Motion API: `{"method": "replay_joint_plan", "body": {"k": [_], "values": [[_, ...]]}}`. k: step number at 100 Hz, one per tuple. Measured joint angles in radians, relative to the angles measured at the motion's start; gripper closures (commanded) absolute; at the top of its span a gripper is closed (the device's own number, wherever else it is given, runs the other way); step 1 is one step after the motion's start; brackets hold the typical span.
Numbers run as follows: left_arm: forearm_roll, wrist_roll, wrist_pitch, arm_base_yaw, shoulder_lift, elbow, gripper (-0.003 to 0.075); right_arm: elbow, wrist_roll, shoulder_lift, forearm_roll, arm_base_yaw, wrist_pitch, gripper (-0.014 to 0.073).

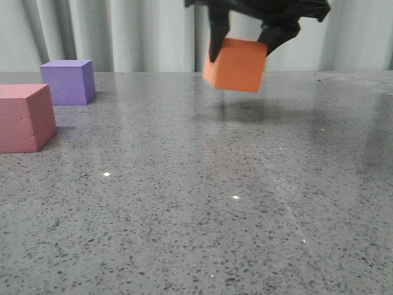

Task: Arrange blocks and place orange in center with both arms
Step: 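Carry the orange cube with the right gripper toward the table center, then set the orange cube down, open the right gripper and lift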

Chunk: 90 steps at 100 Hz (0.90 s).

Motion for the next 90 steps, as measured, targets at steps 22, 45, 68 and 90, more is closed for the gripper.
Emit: {"method": "replay_joint_plan", "body": {"k": [22, 45, 68, 90], "values": [[0.0, 0.0, 0.0, 0.0, 0.0, 0.0, 0.0739, -0.053, 0.235, 0.07, -0.154, 0.094, 0.058, 0.0379], [0.0, 0.0, 0.0, 0.0, 0.0, 0.0, 0.0739, -0.062, 0.307, 0.117, -0.167, 0.127, 0.052, 0.0372], [0.0, 0.0, 0.0, 0.0, 0.0, 0.0, 0.0739, -0.062, 0.315, 0.121, -0.167, 0.128, 0.028, 0.006], [0.0, 0.0, 0.0, 0.0, 0.0, 0.0, 0.0739, -0.062, 0.315, 0.121, -0.168, 0.128, 0.01, -0.0061]]}}
